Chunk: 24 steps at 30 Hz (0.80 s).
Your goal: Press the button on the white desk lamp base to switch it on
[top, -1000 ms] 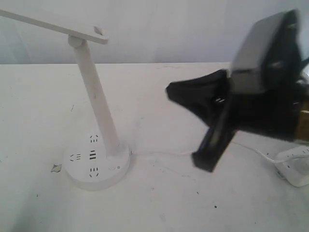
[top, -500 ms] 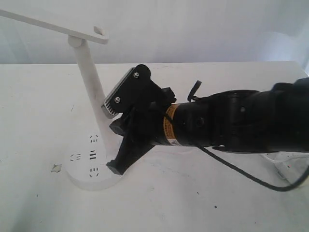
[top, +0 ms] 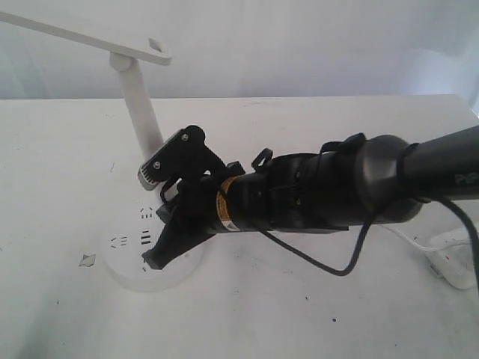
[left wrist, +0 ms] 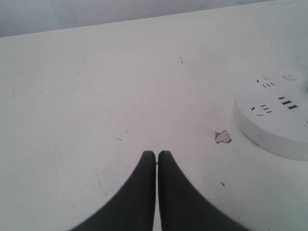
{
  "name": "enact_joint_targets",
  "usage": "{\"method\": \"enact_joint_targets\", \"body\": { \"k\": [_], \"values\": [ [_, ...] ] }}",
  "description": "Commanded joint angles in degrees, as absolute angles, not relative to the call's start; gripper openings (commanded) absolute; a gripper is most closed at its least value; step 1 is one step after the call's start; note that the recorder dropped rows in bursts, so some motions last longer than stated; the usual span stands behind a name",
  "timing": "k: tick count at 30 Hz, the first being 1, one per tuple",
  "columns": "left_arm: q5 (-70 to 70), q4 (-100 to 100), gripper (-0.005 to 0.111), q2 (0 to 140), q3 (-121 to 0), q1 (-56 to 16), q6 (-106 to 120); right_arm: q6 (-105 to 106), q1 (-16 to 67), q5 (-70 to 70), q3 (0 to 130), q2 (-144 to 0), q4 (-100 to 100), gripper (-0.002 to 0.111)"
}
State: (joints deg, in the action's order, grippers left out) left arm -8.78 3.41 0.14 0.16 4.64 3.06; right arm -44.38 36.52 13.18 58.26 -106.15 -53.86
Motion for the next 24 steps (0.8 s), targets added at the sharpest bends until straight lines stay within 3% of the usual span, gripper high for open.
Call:
{"method": "enact_joint_targets", "body": {
  "k": [1, 11, 18, 24],
  "values": [
    [-8.60, 3.84, 0.001, 0.00, 0.00, 4.65, 2.94, -48.07, 36.61, 14.25, 58.73, -108.51, -53.45, 0.000],
    [-8.60, 3.84, 0.001, 0.00, 0.00, 4.65, 2.94, -56.94, 36.61, 16.77, 58.63, -109.54, -55.81, 0.000],
    [-8.60, 3.84, 0.001, 0.00, 0.00, 4.65, 2.94, -84.90, 36.61, 18.71, 58.63, -109.54, -84.55, 0.000],
    [-8.60, 3.84, 0.001, 0.00, 0.00, 4.65, 2.94, -87.74, 36.61, 15.75, 58.63, -109.54, -87.95, 0.000]
  ]
}}
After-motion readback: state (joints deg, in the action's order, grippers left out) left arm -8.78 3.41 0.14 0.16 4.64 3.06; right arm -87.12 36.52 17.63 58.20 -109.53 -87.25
